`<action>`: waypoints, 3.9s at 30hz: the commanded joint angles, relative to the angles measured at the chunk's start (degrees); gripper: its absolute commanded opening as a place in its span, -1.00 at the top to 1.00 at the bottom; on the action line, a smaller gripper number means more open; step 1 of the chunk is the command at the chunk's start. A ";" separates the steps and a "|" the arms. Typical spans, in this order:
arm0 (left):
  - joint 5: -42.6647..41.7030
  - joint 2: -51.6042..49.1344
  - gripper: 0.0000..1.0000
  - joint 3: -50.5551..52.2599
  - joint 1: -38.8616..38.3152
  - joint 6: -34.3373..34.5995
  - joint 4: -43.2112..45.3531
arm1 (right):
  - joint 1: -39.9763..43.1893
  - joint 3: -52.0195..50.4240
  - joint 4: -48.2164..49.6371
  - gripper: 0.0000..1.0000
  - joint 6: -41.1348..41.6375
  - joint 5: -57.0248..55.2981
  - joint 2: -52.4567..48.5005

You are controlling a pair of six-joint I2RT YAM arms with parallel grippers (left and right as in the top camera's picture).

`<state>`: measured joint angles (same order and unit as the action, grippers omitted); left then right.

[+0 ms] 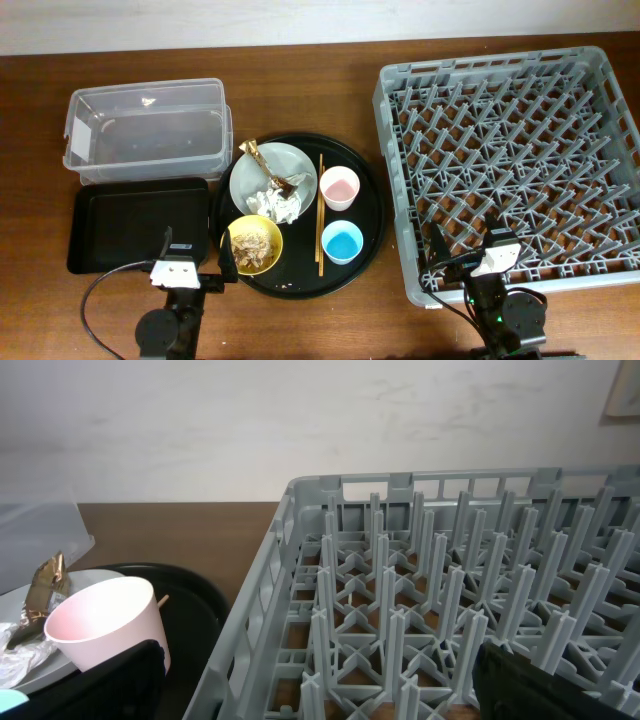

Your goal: Sort waste into correct bins and load items into the dishwasher rack

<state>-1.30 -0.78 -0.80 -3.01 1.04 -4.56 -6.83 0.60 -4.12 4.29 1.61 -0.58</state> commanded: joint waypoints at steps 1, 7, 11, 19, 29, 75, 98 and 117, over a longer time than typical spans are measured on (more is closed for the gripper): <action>-0.87 -1.16 -0.98 0.24 -0.22 -1.05 -0.11 | 0.15 -0.07 -0.44 -0.97 -0.22 0.74 -0.72; -0.68 -12.59 -0.98 -12.63 -0.22 -1.07 -13.81 | 0.15 12.09 -8.61 -0.97 5.68 0.76 -12.46; -1.66 -30.58 -0.98 -29.24 -0.22 -1.07 -22.10 | 0.15 29.03 -21.99 -0.97 5.64 1.40 -27.04; -4.52 -68.74 -0.99 -70.93 -0.22 -1.09 -54.07 | 0.15 57.27 -55.25 -0.97 5.60 2.69 -52.02; -15.85 -90.33 -0.79 -71.36 -9.01 2.40 -35.41 | 0.15 58.73 -56.19 -0.97 4.98 2.29 -53.42; -2.80 -94.88 -0.34 -78.53 0.09 9.64 -32.74 | 0.15 58.73 -57.66 -0.97 4.96 2.27 -53.42; 8.48 -93.53 0.98 -82.53 -4.66 0.63 -37.53 | 0.15 58.73 -58.12 -0.97 4.96 2.27 -53.42; -6.27 -94.95 -0.53 -76.32 -19.91 13.53 -60.59 | 0.15 58.73 -58.12 -0.97 4.98 2.27 -53.42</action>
<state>-6.68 -92.97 -81.19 -18.22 8.08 -65.25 -6.83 58.26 -62.39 9.04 4.16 -54.13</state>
